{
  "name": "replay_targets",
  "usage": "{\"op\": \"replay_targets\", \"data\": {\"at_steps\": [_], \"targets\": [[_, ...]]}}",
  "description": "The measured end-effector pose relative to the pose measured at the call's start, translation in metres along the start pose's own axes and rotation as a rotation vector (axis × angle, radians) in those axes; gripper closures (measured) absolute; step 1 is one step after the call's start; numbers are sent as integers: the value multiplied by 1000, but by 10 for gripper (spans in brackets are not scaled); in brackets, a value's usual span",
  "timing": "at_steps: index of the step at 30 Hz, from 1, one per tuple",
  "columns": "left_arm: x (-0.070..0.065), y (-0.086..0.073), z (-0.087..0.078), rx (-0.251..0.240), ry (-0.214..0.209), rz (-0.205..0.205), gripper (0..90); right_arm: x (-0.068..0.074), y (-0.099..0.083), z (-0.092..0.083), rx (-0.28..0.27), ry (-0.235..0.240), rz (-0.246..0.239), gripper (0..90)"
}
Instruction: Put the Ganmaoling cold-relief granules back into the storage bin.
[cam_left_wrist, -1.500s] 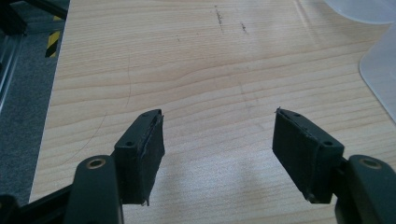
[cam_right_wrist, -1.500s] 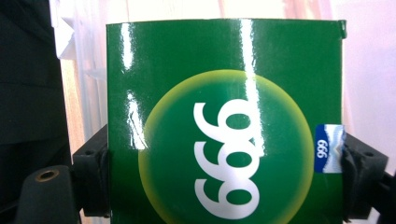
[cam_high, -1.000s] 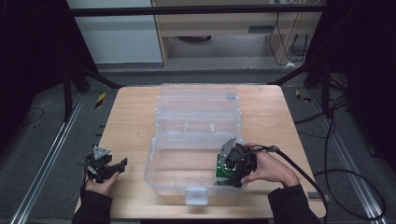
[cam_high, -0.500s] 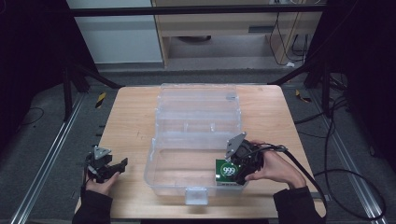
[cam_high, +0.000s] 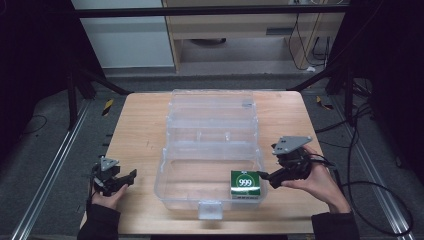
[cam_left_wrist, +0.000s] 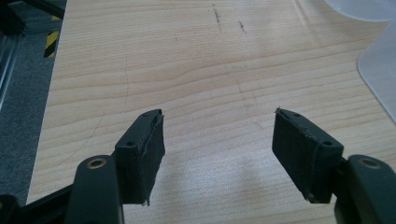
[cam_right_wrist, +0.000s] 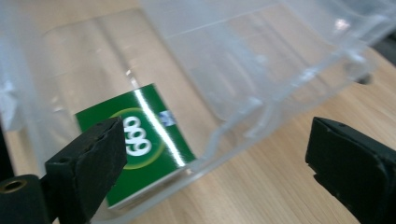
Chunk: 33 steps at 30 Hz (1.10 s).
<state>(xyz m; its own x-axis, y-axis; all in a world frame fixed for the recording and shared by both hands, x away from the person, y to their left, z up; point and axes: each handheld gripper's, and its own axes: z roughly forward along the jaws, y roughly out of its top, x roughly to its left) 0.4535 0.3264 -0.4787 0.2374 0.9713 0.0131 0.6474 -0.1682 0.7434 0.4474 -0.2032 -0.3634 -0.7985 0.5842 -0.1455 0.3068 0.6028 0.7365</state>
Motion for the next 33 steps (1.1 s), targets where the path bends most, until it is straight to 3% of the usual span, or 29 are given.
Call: {"op": "replay_targets", "data": {"at_steps": [8,11,21,29,33], "targets": [[-1,0,0,-4,-1,2,334,-19,-44,-13,-156,-195,265,41],[-1,0,-1,-7,-1,1,331,-28,-61,-13,-171,-244,356,39],[-1,0,1,-10,-1,8,325,-39,-106,6,-151,-339,452,32],[-2,-1,2,-6,-2,17,317,-45,-132,18,-148,-411,528,26],[-1,-2,3,-4,2,20,314,-48,-144,25,-116,-432,555,24]]}}
